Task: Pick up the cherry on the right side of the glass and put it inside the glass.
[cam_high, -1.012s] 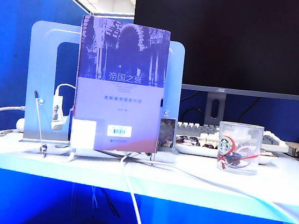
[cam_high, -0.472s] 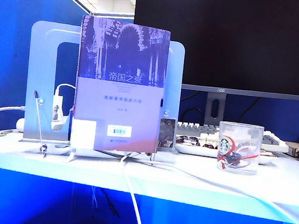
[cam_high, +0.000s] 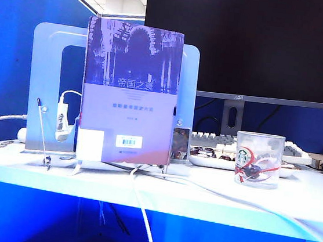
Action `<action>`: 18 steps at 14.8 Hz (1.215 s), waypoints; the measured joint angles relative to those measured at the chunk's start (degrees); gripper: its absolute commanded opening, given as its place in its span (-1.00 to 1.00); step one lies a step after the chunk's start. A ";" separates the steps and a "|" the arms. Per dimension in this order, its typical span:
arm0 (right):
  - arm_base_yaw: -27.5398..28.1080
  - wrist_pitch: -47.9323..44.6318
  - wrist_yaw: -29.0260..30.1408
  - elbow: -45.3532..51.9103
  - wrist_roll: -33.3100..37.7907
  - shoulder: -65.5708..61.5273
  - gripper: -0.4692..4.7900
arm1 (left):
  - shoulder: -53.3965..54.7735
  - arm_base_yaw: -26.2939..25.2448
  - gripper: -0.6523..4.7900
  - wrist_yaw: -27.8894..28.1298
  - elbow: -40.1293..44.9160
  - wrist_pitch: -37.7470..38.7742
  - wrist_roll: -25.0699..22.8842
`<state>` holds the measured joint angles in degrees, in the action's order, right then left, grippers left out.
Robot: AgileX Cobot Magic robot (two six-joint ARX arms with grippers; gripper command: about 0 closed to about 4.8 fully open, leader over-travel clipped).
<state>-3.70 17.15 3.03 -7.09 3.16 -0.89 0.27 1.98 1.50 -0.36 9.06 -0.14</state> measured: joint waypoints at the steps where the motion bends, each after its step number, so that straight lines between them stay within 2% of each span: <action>1: 0.00 -0.90 -0.02 1.03 0.02 0.59 -0.82 | 0.00 0.00 -0.57 0.00 0.00 -0.02 0.00; 7: 0.00 2.25 0.00 3.52 0.04 0.61 -0.82 | 0.00 0.00 -0.57 0.00 0.00 0.00 0.00; 18: 0.00 1.84 0.00 3.54 0.04 0.74 -0.82 | 0.00 0.00 -0.57 0.00 0.00 -0.02 0.00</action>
<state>-3.70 18.98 3.03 -3.55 3.20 -0.14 0.27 1.98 1.50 -0.36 9.04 -0.14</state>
